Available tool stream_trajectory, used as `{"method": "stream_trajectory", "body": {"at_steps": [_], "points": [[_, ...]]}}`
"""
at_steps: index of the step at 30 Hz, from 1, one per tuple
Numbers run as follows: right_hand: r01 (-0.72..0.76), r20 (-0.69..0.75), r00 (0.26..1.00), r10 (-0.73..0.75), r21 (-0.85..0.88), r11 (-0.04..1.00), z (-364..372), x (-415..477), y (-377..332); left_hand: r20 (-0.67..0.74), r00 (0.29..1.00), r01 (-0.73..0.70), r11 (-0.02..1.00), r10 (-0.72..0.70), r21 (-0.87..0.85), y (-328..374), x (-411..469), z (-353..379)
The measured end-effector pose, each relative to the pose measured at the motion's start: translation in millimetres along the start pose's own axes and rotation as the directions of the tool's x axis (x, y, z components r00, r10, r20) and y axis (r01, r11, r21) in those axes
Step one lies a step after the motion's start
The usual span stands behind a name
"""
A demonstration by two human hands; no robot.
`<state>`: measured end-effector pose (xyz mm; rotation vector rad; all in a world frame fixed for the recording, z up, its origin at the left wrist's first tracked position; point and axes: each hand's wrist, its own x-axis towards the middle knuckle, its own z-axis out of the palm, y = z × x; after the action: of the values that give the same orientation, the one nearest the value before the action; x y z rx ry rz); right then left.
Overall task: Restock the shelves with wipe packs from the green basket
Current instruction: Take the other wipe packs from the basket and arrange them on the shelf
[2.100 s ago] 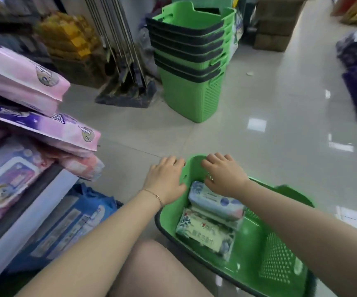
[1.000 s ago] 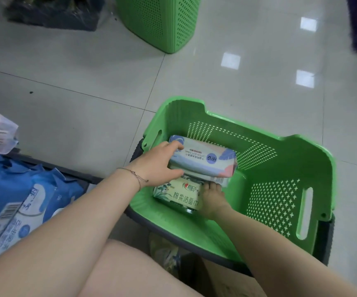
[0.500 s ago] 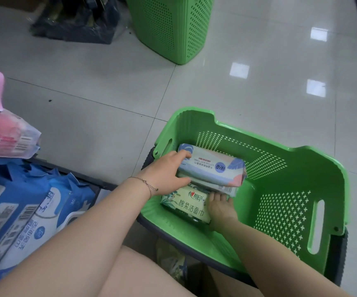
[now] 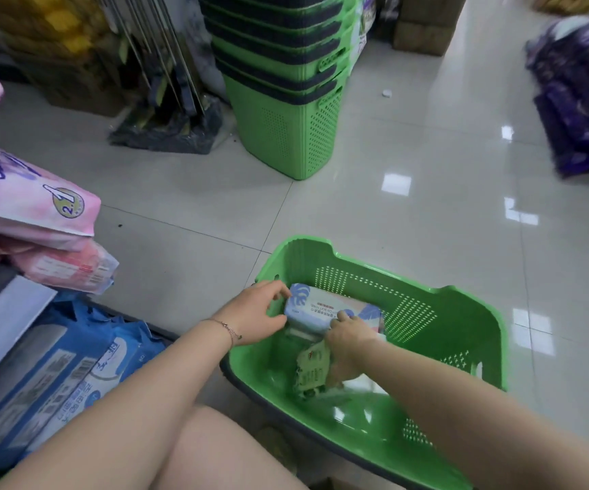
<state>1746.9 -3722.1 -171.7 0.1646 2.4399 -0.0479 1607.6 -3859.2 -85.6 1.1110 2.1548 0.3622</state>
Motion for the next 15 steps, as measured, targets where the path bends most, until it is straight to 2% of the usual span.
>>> {"method": "stream_trajectory", "body": {"at_steps": [4,10,15], "points": [[0.034,-0.028,0.999,-0.033,0.029,0.999,-41,-32,14,0.022,0.997,0.073,0.996,-0.074,0.048,8,-23,-21],[0.077,-0.224,0.972,-0.074,0.002,0.997,-121,-77,17,-0.007,0.995,0.100,0.981,-0.101,0.167,29,-68,-52],[0.146,-0.411,0.897,-0.163,-0.073,0.987,-189,-125,4,-0.101,0.990,0.118,0.979,-0.102,0.166,43,-111,-71]]}}
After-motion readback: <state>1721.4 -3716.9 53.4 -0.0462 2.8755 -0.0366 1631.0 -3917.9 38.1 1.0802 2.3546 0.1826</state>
